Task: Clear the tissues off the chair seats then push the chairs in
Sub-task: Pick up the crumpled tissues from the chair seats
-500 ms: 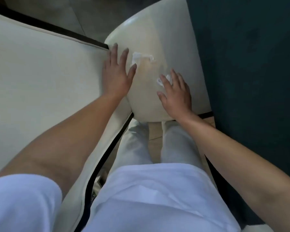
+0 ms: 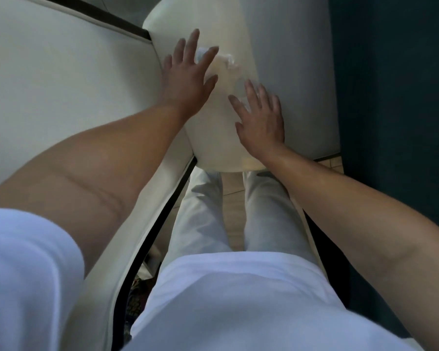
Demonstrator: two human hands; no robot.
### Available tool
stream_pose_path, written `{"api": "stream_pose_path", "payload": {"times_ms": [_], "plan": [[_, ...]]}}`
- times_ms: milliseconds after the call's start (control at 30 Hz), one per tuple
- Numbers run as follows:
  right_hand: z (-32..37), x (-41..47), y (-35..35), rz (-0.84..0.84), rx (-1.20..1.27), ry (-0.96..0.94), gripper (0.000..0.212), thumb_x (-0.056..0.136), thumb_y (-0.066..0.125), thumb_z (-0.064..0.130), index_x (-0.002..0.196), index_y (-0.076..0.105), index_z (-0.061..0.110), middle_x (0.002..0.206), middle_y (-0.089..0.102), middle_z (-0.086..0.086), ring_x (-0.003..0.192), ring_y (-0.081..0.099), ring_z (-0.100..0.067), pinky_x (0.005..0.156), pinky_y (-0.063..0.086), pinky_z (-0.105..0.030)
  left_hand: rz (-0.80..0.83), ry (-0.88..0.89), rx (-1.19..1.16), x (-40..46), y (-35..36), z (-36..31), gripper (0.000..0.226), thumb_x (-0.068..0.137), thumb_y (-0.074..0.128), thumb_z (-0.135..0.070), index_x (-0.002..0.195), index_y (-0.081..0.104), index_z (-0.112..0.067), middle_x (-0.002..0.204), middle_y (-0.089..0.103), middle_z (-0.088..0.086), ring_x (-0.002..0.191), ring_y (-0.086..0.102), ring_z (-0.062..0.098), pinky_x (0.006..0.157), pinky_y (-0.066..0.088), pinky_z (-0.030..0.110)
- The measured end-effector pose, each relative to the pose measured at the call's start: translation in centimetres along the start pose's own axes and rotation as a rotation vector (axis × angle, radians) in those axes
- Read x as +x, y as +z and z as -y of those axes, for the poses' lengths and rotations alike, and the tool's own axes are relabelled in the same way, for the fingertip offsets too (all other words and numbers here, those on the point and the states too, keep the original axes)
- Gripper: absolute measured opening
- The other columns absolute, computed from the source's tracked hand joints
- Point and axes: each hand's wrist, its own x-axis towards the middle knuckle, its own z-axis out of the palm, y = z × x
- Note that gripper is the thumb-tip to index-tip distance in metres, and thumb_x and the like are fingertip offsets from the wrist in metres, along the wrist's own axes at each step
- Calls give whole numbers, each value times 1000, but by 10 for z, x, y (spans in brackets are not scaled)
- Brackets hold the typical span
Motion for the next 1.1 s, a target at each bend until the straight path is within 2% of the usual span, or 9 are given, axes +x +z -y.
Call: {"api": "stream_pose_path", "payload": {"times_ms": [67, 167, 333, 433, 533, 733, 867, 1033, 1100], "plan": [[5, 5, -3, -14, 23, 24, 66, 102, 55, 37, 161, 25, 35, 172, 13, -10, 156, 18, -34, 123, 21, -53, -7, -14, -21, 3, 1, 0, 63, 102, 50, -46, 159, 28, -30, 172, 9, 12, 150, 30, 39, 106, 46, 54], [7, 8, -5, -38, 81, 91, 65, 98, 58, 29, 158, 32, 35, 170, 19, -11, 154, 24, -35, 121, 25, -51, 16, -5, -36, 7, 1, -1, 66, 100, 56, -41, 158, 29, -30, 172, 8, 12, 140, 41, 40, 91, 54, 51], [2, 7, 8, -22, 95, 75, 70, 90, 63, 13, 154, 42, 35, 168, 25, -13, 149, 31, -38, 118, 30, -52, 50, -4, -14, 19, 4, -1, 67, 97, 60, -35, 158, 30, -32, 170, 15, 14, 135, 44, 42, 92, 51, 50], [-6, 4, 14, -6, 119, 18, 68, 86, 62, 4, 147, 52, 32, 165, 31, -12, 145, 36, -37, 113, 35, -50, 54, -3, -34, 20, 7, 0, 70, 92, 60, -19, 156, 33, -31, 163, 25, 16, 132, 46, 40, 89, 54, 49], [-14, -2, 23, -21, 126, 18, 61, 83, 60, 1, 137, 61, 29, 158, 42, -12, 138, 44, -37, 105, 40, -48, 40, -8, -78, 20, 13, -3, 68, 90, 53, -5, 152, 38, -28, 154, 35, 18, 127, 48, 41, 83, 56, 51], [-14, 0, 27, -76, 154, 20, 52, 79, 55, -1, 121, 69, 26, 136, 58, -13, 116, 55, -39, 92, 47, -47, 22, -37, -114, 18, 13, 5, 55, 95, 45, -10, 148, 44, -26, 138, 45, 22, 117, 52, 43, 83, 53, 55], [-11, 2, 22, -99, 168, 32, 44, 82, 56, -2, 116, 70, 23, 122, 60, -14, 110, 57, -39, 85, 48, -46, 6, -47, -167, 14, 9, 10, 59, 93, 44, -7, 147, 50, -29, 134, 48, 21, 113, 55, 42, 86, 53, 53], [-3, 0, 12, -169, 189, 32, 36, 85, 54, 1, 115, 70, 14, 112, 63, -17, 101, 59, -41, 81, 51, -47, -4, -110, -209, 5, -2, 2, 61, 91, 39, -5, 144, 56, -29, 135, 49, 19, 106, 61, 41, 84, 51, 46], [-1, -3, 7, -225, 187, 31, 41, 84, 54, 5, 121, 68, 14, 109, 65, -14, 96, 61, -38, 76, 53, -46, -3, -131, -222, 2, -9, -4, 59, 91, 39, -3, 142, 58, -26, 136, 48, 18, 105, 62, 41, 86, 51, 46]]}}
